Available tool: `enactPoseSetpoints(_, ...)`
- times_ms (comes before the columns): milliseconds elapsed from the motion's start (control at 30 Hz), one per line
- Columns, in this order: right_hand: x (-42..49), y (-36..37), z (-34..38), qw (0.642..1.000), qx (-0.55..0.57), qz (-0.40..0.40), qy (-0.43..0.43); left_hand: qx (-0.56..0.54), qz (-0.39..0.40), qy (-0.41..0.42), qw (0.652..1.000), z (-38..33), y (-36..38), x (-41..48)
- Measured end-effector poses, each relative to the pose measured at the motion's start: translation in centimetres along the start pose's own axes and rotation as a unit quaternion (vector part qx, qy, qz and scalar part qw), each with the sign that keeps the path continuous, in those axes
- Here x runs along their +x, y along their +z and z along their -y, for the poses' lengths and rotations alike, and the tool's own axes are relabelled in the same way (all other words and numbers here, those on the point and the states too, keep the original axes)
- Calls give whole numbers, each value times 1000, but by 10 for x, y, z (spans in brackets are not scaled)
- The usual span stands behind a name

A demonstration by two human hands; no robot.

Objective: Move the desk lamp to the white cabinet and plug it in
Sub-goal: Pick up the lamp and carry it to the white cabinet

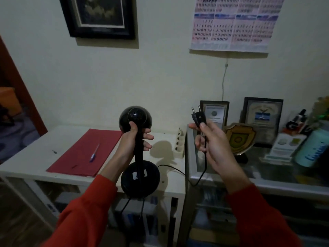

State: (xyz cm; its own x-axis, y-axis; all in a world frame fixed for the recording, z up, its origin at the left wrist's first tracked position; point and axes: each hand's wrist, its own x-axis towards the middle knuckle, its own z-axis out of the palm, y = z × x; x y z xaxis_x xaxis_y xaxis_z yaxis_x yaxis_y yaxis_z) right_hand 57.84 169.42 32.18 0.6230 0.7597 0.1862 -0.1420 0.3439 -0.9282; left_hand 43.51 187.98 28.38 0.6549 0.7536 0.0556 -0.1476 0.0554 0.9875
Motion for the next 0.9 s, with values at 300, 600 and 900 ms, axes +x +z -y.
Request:
enactPoseSetpoints(300, 111, -5, -50, 999, -23, -15, 32, -18, 27, -22, 999, 50, -9, 122)
enactPoseSetpoints(600, 172, -17, -89, 993, -81, -58, 60, -27, 33, -40, 998, 82, -21, 191)
enactPoseSetpoints(900, 199, -28, -102, 987, -89, -87, 101, -4, 44, -50, 998, 92, -27, 208)
